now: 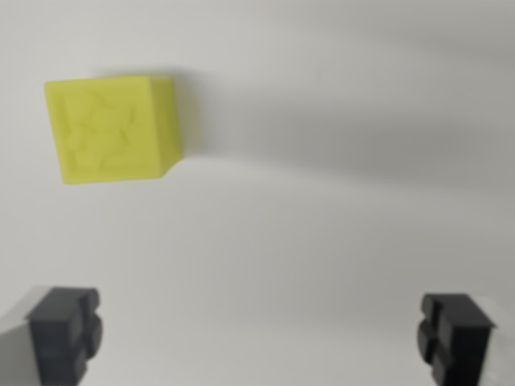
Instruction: Pick yellow cube
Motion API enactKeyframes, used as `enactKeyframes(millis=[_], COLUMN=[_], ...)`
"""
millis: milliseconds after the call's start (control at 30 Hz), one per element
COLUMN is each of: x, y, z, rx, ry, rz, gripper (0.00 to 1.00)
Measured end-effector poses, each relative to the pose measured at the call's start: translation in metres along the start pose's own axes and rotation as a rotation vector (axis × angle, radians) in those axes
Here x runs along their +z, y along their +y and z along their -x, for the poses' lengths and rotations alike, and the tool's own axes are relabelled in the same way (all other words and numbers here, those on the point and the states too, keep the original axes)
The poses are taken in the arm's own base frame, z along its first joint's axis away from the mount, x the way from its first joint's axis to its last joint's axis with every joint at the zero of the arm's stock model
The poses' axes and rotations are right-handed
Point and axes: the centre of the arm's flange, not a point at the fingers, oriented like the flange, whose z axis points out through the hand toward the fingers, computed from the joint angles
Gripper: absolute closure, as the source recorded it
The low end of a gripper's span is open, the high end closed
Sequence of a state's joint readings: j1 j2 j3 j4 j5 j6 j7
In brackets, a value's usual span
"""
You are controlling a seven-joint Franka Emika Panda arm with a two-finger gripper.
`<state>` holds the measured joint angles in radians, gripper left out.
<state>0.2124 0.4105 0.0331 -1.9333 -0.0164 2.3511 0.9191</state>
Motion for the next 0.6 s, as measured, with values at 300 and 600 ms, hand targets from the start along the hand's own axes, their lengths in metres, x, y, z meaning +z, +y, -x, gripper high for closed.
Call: enactKeyframes(millis=[300,600], x=[0.023,0.045], y=[-0.015,-0.030], z=[0.009,0.019], rx=[-0.021,-0.043], ry=[-0.001,-0.002], rz=[0.001,0.003], gripper=[0.00,0.00])
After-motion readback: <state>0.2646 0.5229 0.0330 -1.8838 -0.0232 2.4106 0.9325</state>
